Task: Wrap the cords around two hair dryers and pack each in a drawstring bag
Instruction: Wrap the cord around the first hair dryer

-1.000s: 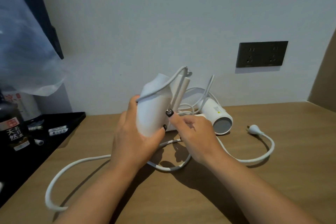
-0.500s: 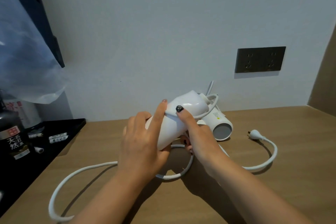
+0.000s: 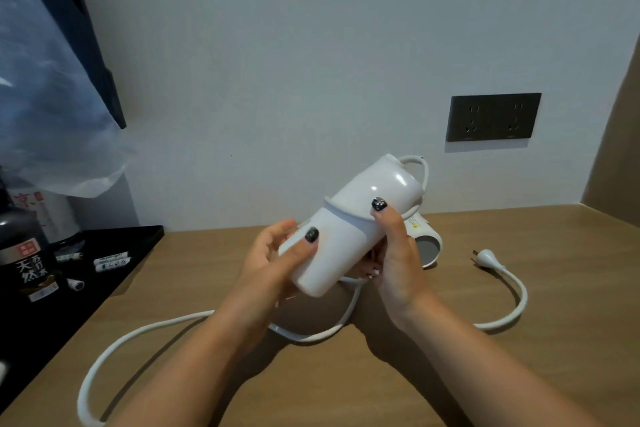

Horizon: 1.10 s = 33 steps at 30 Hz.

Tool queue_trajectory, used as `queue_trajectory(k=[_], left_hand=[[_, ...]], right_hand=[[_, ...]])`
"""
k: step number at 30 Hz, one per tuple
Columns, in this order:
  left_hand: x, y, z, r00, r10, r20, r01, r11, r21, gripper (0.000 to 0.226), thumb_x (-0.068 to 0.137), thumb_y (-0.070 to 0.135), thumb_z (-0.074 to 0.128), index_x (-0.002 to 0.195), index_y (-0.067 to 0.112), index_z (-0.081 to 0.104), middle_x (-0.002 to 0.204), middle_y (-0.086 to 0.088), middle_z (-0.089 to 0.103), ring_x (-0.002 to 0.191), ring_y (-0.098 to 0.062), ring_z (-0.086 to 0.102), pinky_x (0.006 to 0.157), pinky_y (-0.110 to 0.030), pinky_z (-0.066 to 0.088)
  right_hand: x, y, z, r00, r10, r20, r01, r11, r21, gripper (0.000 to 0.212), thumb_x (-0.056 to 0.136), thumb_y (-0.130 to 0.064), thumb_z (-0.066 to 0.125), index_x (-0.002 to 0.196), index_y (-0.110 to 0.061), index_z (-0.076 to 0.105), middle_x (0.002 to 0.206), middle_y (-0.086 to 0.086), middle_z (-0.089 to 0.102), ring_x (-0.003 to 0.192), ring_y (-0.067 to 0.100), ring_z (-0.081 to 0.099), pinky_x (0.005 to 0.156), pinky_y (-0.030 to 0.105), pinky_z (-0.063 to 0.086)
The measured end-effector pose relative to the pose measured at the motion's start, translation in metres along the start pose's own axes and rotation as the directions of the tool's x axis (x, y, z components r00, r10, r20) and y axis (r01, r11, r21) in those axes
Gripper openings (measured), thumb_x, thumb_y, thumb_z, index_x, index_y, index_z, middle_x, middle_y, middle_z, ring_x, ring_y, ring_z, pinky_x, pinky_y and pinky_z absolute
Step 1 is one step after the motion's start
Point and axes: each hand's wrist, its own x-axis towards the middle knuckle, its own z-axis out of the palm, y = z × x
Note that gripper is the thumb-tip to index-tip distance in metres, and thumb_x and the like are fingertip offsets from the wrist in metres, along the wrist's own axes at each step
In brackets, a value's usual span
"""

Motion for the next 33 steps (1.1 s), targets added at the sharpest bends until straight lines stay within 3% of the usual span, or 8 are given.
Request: queue_trajectory(k=[6, 10, 14, 19, 24, 26, 29, 33], left_hand=[[-0.019, 0.013, 0.003, 0.879, -0.274, 0.390, 0.395, 0.877, -0.275, 0.048, 0.077, 0.030, 0.072, 0.115, 0.005, 0.057, 0.094, -0.027, 0.068, 0.071, -0.034, 0.069, 0.055, -0.037, 0.060], [-0.016, 0.009, 0.004, 0.917, -0.168, 0.363, 0.258, 0.942, -0.216, 0.065, 0.061, 0.039, 0.074, 0.115, 0.008, 0.057, 0.088, -0.021, 0.069, 0.069, -0.026, 0.068, 0.048, -0.027, 0.057], [-0.014, 0.008, 0.006, 0.918, -0.059, 0.393, 0.115, 0.986, -0.122, 0.077, 0.058, 0.048, 0.083, 0.117, 0.006, 0.059, 0.093, -0.019, 0.067, 0.073, -0.025, 0.067, 0.048, -0.024, 0.052], [-0.011, 0.005, 0.007, 0.965, 0.042, 0.258, -0.030, 0.998, -0.048, 0.071, 0.053, 0.043, 0.083, 0.111, 0.008, 0.061, 0.093, -0.013, 0.070, 0.079, -0.028, 0.069, 0.051, -0.027, 0.052], [-0.008, 0.000, 0.006, 0.987, 0.148, 0.064, -0.156, 0.975, 0.156, 0.067, 0.048, 0.047, 0.078, 0.106, 0.017, 0.064, 0.090, -0.003, 0.072, 0.083, -0.021, 0.072, 0.056, -0.027, 0.054], [-0.007, -0.002, 0.006, 0.982, 0.185, 0.034, -0.187, 0.957, 0.222, 0.063, 0.050, 0.047, 0.080, 0.103, 0.019, 0.064, 0.086, 0.004, 0.072, 0.079, -0.012, 0.070, 0.056, -0.027, 0.055], [-0.006, -0.004, 0.007, 0.972, 0.235, -0.020, -0.219, 0.931, 0.292, 0.045, 0.058, 0.036, 0.081, 0.098, 0.026, 0.063, 0.084, 0.012, 0.071, 0.076, -0.007, 0.069, 0.057, -0.031, 0.058], [-0.001, -0.004, 0.001, 0.941, 0.324, -0.097, -0.250, 0.860, 0.445, 0.040, 0.065, 0.030, 0.088, 0.095, 0.033, 0.061, 0.086, 0.023, 0.068, 0.078, 0.000, 0.068, 0.062, -0.027, 0.058]], right_hand=[[-0.001, 0.005, -0.003, 0.998, -0.024, 0.064, 0.025, 1.000, -0.016, 0.069, 0.056, -0.065, 0.056, 0.097, -0.010, 0.062, 0.072, 0.004, 0.061, 0.058, 0.010, 0.056, 0.045, 0.021, 0.040], [0.004, 0.002, -0.009, 0.995, -0.070, 0.072, 0.078, 0.990, -0.117, 0.058, 0.049, -0.074, 0.060, 0.077, -0.023, 0.058, 0.070, 0.012, 0.047, 0.060, 0.023, 0.044, 0.055, 0.031, 0.032], [0.006, -0.007, -0.017, 0.983, -0.134, 0.123, 0.152, 0.977, -0.148, 0.053, 0.050, -0.065, 0.053, 0.081, -0.023, 0.062, 0.067, 0.001, 0.066, 0.063, 0.018, 0.064, 0.051, 0.025, 0.045], [0.008, -0.007, -0.015, 0.979, -0.148, 0.139, 0.176, 0.960, -0.219, 0.058, 0.055, -0.068, 0.040, 0.084, -0.023, 0.060, 0.059, -0.011, 0.065, 0.056, 0.003, 0.061, 0.049, 0.015, 0.045], [0.013, -0.002, -0.016, 0.993, -0.053, 0.105, 0.095, 0.889, -0.449, 0.086, 0.061, -0.091, 0.029, 0.086, -0.021, 0.073, 0.068, 0.014, 0.064, 0.065, 0.033, 0.055, 0.065, 0.029, 0.041], [0.014, -0.002, -0.018, 0.994, -0.029, 0.104, 0.082, 0.826, -0.558, 0.109, 0.060, -0.097, 0.021, 0.085, -0.001, 0.064, 0.064, 0.018, 0.059, 0.059, 0.031, 0.049, 0.062, 0.026, 0.037], [0.011, -0.006, -0.019, 0.998, 0.013, 0.061, 0.027, 0.795, -0.606, 0.088, 0.073, -0.091, 0.019, 0.066, -0.011, 0.054, 0.051, 0.002, 0.044, 0.049, 0.014, 0.036, 0.059, 0.028, 0.033], [0.012, -0.007, -0.017, 0.995, 0.102, 0.017, -0.067, 0.762, -0.644, 0.075, 0.086, -0.070, 0.018, 0.074, -0.015, 0.068, 0.056, 0.001, 0.048, 0.046, 0.007, 0.043, 0.058, 0.025, 0.034]])
